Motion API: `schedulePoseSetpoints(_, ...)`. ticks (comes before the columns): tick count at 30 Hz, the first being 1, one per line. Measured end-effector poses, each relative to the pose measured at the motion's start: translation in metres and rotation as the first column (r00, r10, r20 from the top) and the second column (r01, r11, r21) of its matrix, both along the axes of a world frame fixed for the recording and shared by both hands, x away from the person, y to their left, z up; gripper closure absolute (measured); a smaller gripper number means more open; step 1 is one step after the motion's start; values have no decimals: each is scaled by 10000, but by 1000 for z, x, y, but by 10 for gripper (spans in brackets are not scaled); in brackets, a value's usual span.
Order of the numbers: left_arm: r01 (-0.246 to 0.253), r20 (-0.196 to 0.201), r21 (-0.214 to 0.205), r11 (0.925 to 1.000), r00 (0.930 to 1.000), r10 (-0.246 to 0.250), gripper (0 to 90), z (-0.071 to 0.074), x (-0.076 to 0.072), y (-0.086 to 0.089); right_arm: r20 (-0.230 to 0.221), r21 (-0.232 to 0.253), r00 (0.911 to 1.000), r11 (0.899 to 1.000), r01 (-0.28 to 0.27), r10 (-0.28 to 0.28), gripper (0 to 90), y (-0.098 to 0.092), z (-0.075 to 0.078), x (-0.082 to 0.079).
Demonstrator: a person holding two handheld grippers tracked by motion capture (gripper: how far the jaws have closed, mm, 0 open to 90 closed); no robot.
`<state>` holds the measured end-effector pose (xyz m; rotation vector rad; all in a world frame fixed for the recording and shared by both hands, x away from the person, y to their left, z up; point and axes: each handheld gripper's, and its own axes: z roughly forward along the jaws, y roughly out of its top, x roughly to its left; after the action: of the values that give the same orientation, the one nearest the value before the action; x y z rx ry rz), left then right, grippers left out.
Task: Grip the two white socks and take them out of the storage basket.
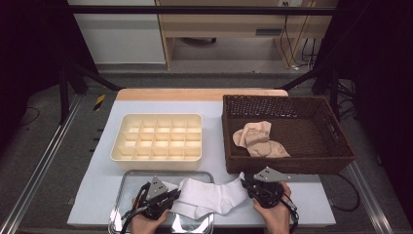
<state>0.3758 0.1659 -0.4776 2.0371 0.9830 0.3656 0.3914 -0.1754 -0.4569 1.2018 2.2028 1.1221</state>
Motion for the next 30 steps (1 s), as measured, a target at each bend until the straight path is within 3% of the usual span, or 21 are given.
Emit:
schedulePoseSetpoints(3,-11,1,24,10000,10000,11,853,0,-1,-1,-246,-572,9997,9983,-73,59,737,12,-6,0)
schedulePoseSetpoints(6,2,1,15,10000,10000,-2,852,0,-1,0,-783,-243,9964,9991,-342,322,714,20,-16,4)
schedulePoseSetpoints(9,-8,-11,-2,10000,10000,8,850,0,-1,2,-960,277,9946,9989,-377,402,717,19,-17,8)
schedulePoseSetpoints(12,-6,-15,-13,10000,10000,6,849,0,0,2,-800,881,9957,9953,-394,465,678,11,-13,6)
schedulePoseSetpoints(14,-9,-16,1,10000,10000,9,849,-1,0,2,-442,1282,9981,9910,-376,436,678,3,-8,4)
schedulePoseSetpoints(18,-2,-16,-12,10000,10000,2,849,-1,0,2,58,1846,9999,9828,78,-91,774,-17,1,4)
schedulePoseSetpoints(20,-12,-26,-18,10000,10000,12,849,-1,0,2,6,1614,9995,9864,295,-300,803,-22,-1,7)
schedulePoseSetpoints(25,-8,-36,-5,10000,10000,8,848,-1,0,2,-659,924,9968,9945,503,-443,806,-20,-15,13)
schedulePoseSetpoints(30,-1,-43,30,10000,10000,1,846,-2,0,2,-1039,909,9946,9959,27,68,683,-7,-21,12)
